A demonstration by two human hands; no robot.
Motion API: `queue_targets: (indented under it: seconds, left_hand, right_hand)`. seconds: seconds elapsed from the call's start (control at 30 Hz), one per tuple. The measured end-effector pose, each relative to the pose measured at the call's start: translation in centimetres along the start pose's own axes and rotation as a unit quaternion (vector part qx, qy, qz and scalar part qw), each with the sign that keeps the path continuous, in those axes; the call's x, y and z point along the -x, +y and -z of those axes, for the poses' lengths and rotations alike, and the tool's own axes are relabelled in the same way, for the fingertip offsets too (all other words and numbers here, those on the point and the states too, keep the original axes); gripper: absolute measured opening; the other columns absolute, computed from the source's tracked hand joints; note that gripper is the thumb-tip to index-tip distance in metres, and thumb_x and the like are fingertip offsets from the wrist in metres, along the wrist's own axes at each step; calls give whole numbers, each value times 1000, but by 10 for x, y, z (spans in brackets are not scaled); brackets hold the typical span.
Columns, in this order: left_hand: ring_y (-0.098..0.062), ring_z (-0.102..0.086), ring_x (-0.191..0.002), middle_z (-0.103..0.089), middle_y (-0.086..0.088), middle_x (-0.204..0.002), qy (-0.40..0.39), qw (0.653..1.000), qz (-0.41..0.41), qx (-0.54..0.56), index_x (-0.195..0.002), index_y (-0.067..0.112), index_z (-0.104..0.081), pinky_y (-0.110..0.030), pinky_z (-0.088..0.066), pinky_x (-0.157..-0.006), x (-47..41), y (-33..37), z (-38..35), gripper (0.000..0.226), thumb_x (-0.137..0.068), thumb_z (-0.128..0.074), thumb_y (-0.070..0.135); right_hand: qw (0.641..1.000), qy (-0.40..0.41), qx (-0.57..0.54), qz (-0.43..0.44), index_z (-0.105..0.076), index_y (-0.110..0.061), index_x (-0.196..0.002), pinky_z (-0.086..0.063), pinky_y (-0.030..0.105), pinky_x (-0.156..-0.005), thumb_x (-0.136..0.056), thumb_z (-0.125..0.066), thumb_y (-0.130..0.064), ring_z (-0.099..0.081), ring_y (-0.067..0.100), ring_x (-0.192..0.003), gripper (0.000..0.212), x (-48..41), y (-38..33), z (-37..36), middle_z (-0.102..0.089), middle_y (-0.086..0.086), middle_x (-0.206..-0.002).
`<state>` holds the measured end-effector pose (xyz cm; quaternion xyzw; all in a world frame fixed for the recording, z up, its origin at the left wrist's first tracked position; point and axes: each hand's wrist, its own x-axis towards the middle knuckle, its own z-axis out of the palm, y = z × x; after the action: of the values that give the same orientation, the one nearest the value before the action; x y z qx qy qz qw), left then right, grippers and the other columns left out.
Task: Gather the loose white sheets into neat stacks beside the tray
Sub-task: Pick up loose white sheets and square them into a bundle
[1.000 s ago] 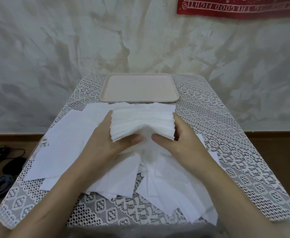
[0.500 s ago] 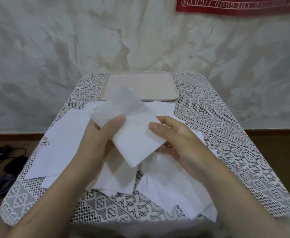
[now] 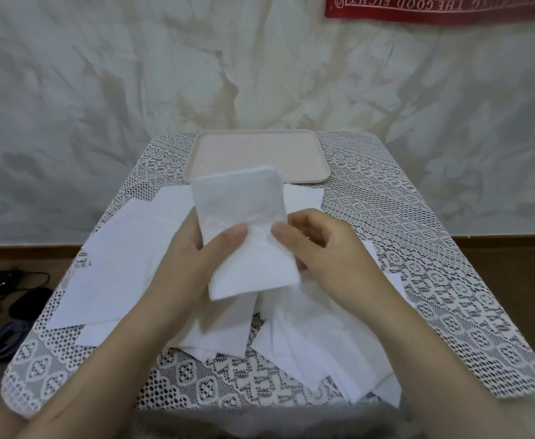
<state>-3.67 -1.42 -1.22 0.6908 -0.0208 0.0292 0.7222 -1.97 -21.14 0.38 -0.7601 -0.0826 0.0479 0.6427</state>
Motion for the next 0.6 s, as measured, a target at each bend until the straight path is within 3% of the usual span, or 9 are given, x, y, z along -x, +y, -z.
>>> queue_targets:
  seconds: [0.1,0.2,0.37,0.6]
  left_hand:
    - [-21,-72,-117,-75,3,-127,33,999,0,-1,-136,30,-61,-51,-55,-101,-3,2,9,50,-87,-69,37]
    - [-18,-72,-116,-76,7,-126,33,999,11,-5,-136,34,-60,-47,-54,-100,-4,4,15,47,-91,-74,35]
    - [-14,-75,-109,-77,11,-120,28,999,28,-20,-130,38,-61,-45,-55,-95,1,3,14,37,-93,-65,32]
    - [-17,-75,-108,-78,9,-120,12,998,37,-43,-127,37,-64,-48,-56,-96,12,4,13,41,-88,-77,39]
  right_hand:
    - [977,49,200,44,-72,-25,-86,-46,27,-67,-92,-71,-38,-58,0,-63,14,-4,8,24,-68,-18,-75]
    - [938,8,346,7,-72,-29,-94,-38,26,-71,-88,-74,-37,-52,-6,-70,10,-4,16,42,-63,-19,-86]
    - [940,7,341,-15,-68,-34,-104,-40,29,-79,-84,-78,-40,-52,-4,-81,23,-4,23,46,-60,-14,-101]
    - [944,-20,326,-40,-68,-37,-93,-44,25,-70,-78,-85,-40,-54,0,-69,22,3,27,69,-63,-13,-87]
